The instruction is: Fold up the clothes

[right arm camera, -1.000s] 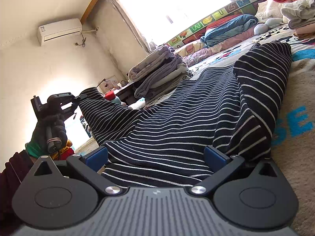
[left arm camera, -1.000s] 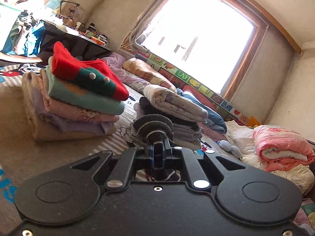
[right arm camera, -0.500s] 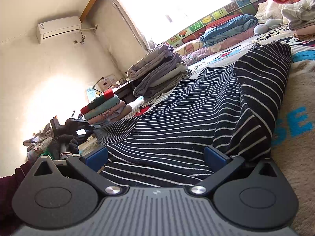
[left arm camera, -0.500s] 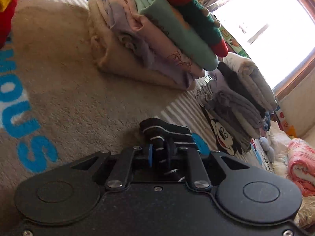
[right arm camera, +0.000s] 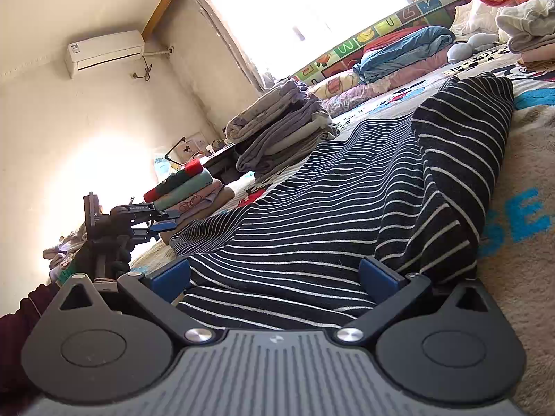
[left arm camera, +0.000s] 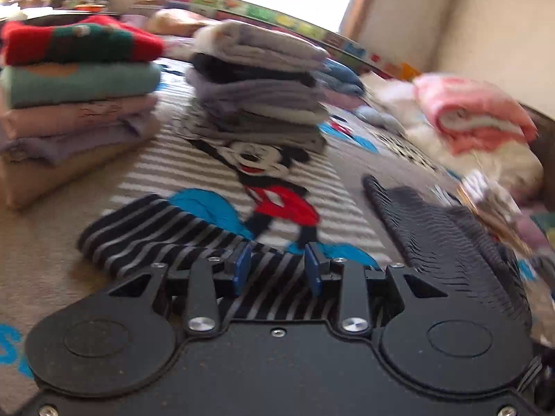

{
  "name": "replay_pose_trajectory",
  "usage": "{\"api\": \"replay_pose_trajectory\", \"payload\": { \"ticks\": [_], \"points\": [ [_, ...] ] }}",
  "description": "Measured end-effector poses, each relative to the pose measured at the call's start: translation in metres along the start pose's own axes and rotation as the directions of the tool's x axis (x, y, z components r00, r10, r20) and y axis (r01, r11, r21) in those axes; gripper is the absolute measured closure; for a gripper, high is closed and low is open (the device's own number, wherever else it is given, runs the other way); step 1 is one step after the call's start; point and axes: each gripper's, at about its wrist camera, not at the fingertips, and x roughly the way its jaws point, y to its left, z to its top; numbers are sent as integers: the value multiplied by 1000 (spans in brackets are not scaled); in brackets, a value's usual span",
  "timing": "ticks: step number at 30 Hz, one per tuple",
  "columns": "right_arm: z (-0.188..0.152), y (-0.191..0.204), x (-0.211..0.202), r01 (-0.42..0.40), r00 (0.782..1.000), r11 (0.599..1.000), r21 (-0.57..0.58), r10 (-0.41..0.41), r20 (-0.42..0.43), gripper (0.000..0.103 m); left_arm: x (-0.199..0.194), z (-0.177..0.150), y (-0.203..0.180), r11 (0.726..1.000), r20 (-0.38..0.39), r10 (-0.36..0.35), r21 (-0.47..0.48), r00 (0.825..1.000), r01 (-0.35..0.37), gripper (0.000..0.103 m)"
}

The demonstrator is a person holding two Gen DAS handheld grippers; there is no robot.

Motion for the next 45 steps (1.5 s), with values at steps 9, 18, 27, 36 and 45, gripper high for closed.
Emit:
{"api": "replay_pose_trajectory", "payload": {
  "ticks": [9, 18, 27, 36, 45],
  "points": [
    [0, 0, 0, -1, 1000, 1000, 1, 1, 0, 0, 42, 0, -21, 969, 0, 246, -7, 969, -246, 72],
    [0, -3, -2, -12, 1000, 1000, 7, 12, 6, 0, 50, -6, -35, 955, -33, 282, 109, 959, -277, 67],
    [-1, -6, -4, -21, 1000, 1000, 11, 21, 11, 0, 15, -16, -113, 958, -16, 65, 280, 998, -58, 68],
    [0, -4, -1, -14, 1000, 1000, 6, 14, 7, 0, 0, -95, -187, 851, -164, 125, 526, 979, -20, 68],
    [0, 13, 3, 62, 998, 996, -71, -64, -26, 0, -5, -112, -211, 910, -32, 49, 413, 998, -31, 68]
  ]
}}
